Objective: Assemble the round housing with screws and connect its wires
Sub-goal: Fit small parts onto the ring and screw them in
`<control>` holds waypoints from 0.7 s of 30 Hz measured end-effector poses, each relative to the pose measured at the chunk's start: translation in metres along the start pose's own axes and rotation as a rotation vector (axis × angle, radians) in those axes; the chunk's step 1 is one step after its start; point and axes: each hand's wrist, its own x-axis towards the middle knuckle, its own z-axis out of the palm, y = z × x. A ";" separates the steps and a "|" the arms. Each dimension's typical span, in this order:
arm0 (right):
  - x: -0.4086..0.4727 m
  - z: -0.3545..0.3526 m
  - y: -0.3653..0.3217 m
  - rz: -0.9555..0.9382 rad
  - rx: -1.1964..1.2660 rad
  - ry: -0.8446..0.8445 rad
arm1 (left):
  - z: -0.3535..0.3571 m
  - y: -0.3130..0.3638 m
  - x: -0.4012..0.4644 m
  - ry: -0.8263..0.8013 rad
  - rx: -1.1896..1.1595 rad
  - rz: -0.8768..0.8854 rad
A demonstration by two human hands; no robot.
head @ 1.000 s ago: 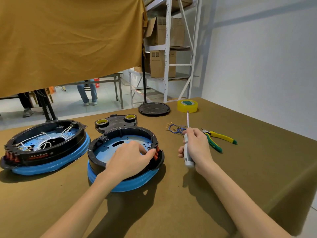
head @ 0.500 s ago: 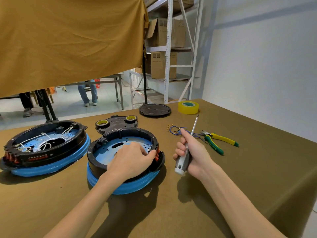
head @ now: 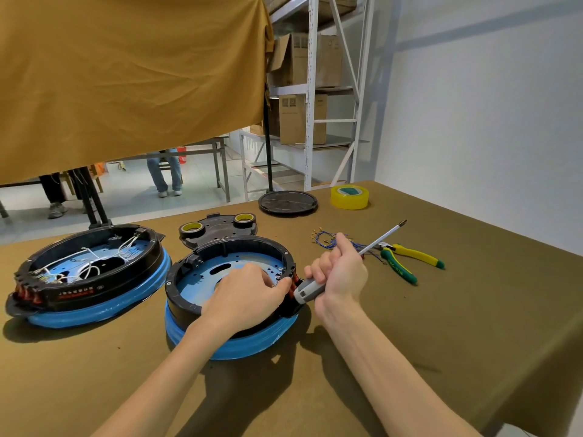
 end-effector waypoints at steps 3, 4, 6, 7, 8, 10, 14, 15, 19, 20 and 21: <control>0.004 -0.002 -0.002 -0.053 0.026 0.022 | 0.000 0.001 0.001 0.006 0.012 0.012; 0.003 -0.002 0.002 -0.054 0.013 0.019 | 0.000 0.001 0.000 0.006 0.014 0.014; 0.000 0.000 0.009 -0.053 -0.024 -0.001 | 0.000 0.001 -0.001 0.012 0.012 0.017; -0.001 0.000 0.010 -0.059 -0.030 -0.007 | 0.000 0.001 -0.002 0.016 0.013 0.018; 0.000 0.001 0.008 -0.070 -0.023 -0.011 | 0.000 0.001 -0.002 0.020 0.014 0.019; 0.004 0.001 0.005 -0.090 0.003 -0.006 | -0.001 0.001 -0.002 0.028 0.017 0.020; 0.000 0.001 0.015 -0.086 -0.085 -0.020 | -0.001 0.002 -0.002 0.024 0.022 0.028; 0.000 0.001 0.015 -0.082 -0.091 -0.023 | -0.001 0.001 -0.002 0.025 0.023 0.028; 0.004 -0.001 0.010 -0.070 0.009 0.022 | 0.000 0.000 -0.002 0.053 0.019 0.037; 0.004 -0.001 0.012 -0.064 0.014 0.020 | 0.000 0.000 -0.002 0.053 0.019 0.039; 0.003 -0.001 0.014 -0.061 0.003 0.013 | 0.000 0.000 -0.003 0.048 0.020 0.042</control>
